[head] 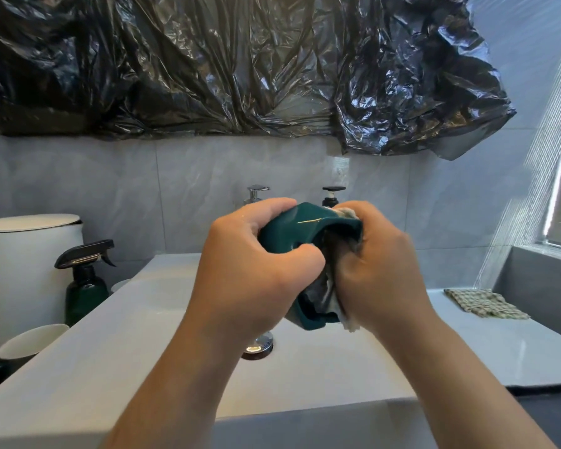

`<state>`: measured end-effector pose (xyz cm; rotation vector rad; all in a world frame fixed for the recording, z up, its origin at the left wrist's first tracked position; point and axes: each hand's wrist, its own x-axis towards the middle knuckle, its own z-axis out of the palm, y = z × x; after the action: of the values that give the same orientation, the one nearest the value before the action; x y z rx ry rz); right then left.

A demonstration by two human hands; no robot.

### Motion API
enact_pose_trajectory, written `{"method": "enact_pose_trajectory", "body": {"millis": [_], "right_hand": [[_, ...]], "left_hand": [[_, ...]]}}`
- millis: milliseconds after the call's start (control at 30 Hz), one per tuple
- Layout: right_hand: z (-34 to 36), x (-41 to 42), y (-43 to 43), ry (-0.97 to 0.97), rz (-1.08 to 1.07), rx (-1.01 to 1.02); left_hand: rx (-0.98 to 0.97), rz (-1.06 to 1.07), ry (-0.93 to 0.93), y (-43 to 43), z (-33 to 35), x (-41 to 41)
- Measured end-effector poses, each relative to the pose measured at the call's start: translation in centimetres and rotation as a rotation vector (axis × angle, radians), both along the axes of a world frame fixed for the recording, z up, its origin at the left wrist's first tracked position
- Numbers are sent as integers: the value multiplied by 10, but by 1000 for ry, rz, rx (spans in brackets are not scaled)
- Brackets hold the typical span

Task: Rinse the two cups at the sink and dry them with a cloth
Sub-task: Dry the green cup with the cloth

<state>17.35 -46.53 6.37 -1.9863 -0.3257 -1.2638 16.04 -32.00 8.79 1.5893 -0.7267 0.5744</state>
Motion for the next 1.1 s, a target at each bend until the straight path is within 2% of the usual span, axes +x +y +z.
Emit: {"method": "enact_pose_trajectory", "body": {"millis": [100, 167, 267, 367, 467, 633, 767, 867, 967, 1100], "right_hand": [[1, -5, 7, -73, -48, -84], [-1, -6, 11, -86, -35, -106], [-1, -6, 12, -52, -79, 23], [1, -3, 12, 69, -168, 123], [1, -1, 14, 131, -138, 193], [-2, -2, 12, 70, -61, 18], [-1, -3, 7, -11, -59, -139], [-1, -6, 13, -41, -46, 21], [1, -7, 23, 112, -25, 226], [0, -6, 27, 226, 180, 444]], "left_hand": [[156, 89, 61, 2, -2, 7], [178, 174, 54, 2, -4, 11], [78, 278, -36, -4, -5, 2], [-33, 312, -98, -12, -8, -7], [-44, 324, -134, -12, -8, -7], [166, 310, -7, -1, -4, 5], [185, 263, 34, 0, -5, 7], [96, 306, -39, -5, -6, 2], [-30, 327, -127, -6, -5, -2], [-157, 334, -183, -9, -7, -3]]}}
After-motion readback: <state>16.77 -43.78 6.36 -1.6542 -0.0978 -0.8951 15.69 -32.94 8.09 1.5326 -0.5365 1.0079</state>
